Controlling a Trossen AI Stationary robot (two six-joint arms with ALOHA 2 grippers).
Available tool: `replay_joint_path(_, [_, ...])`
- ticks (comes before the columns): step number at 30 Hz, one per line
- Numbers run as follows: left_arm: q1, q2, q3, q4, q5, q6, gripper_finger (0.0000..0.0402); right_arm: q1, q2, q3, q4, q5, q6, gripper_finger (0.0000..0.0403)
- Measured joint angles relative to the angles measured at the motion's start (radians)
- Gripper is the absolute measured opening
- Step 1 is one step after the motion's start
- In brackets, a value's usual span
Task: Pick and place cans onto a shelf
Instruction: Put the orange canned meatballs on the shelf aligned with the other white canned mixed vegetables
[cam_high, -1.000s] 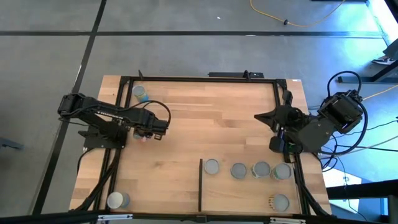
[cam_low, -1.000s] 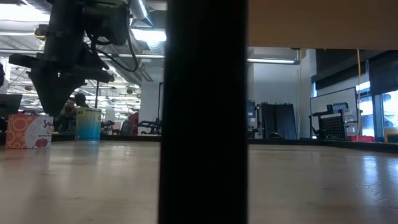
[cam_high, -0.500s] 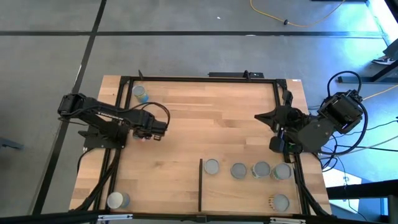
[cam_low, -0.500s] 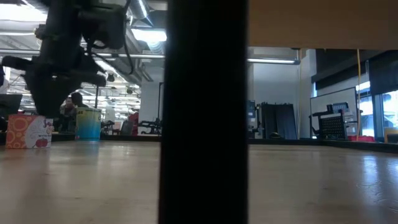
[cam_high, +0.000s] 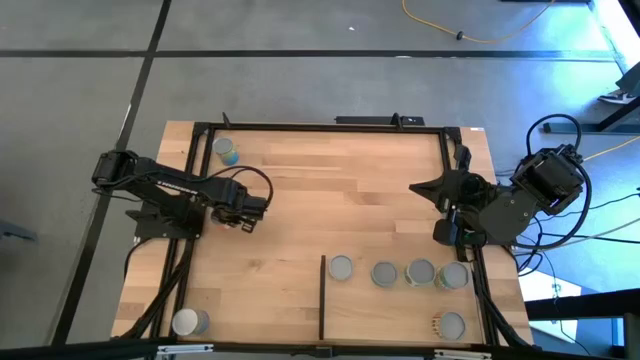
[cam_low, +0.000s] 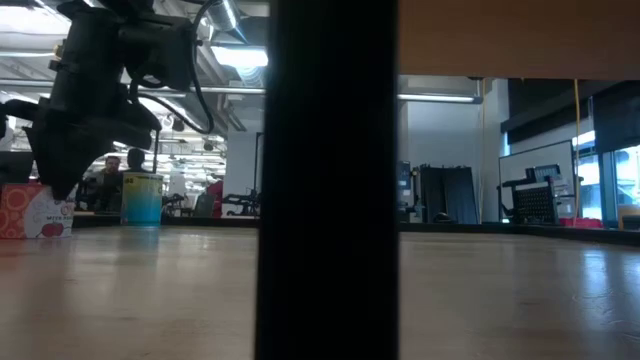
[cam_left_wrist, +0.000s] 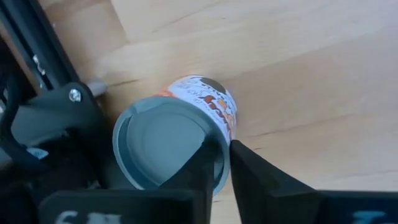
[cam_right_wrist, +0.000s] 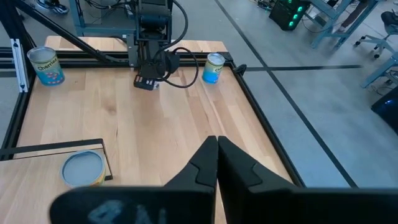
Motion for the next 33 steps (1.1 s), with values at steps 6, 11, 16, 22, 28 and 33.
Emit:
replay_joint_path(6, [0.000,0.000,0.002,-0.001,-0.007,0.100,0.0006,0.000,0.000,0.000,0.000,0.000,-0.022,0.0010])
replay_joint_path(11, [0.000,0.005,0.068,-0.021,0.008,0.200,0.0003,0.000,0.000,0.000,0.000,0.000,-0.047,0.0010])
replay_joint_path(16, [-0.022,0.004,0.232,-0.102,0.007,0.333,0.0002,0.000,0.000,0.000,0.000,0.000,-0.049,0.0010])
replay_joint_path(22, [-0.087,0.004,0.509,-0.225,-0.064,0.462,0.0002,0.000,0.000,0.000,0.000,0.000,-0.050,0.0010])
replay_joint_path(28, [-0.170,0.024,0.805,-0.277,-0.208,0.474,0.0001,0.000,0.000,0.000,0.000,0.000,-0.049,0.0010])
replay_joint_path(33, [-0.219,0.126,1.041,-0.322,-0.295,0.493,0.0001,0.000,0.000,0.000,0.000,0.000,-0.049,0.0010])
